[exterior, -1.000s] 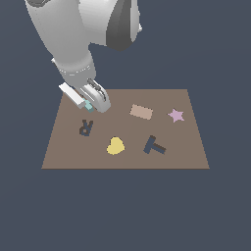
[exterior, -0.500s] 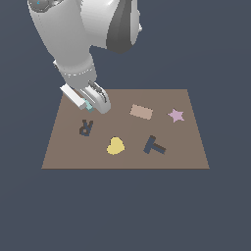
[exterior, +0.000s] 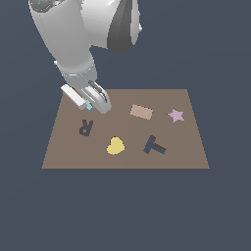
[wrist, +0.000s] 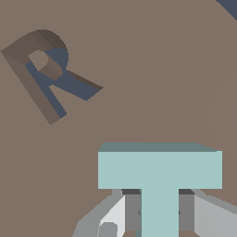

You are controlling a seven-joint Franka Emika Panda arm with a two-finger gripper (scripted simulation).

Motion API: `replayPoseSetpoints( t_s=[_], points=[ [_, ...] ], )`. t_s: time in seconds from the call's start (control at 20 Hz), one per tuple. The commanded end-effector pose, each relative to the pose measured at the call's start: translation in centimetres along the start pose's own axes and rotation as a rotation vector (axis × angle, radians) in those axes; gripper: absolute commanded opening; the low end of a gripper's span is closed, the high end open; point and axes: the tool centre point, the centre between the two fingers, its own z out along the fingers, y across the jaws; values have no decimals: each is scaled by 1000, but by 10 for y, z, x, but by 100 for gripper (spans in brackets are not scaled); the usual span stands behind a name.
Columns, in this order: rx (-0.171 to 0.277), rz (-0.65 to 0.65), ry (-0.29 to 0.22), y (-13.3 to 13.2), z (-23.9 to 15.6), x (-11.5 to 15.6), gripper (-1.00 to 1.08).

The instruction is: Insert a designated object into the corresponding slot on a board.

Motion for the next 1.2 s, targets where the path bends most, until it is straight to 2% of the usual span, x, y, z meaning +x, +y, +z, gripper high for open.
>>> replayPoseSetpoints(
  t_s=[0.0, 0.6, 1.15],
  points=[
    [0, 10, 0, -2, 0, -2, -100],
    [0, 158, 0, -27, -1, -25, -100],
    [1, 418, 0, -80, -3, -56, -100]
  ],
)
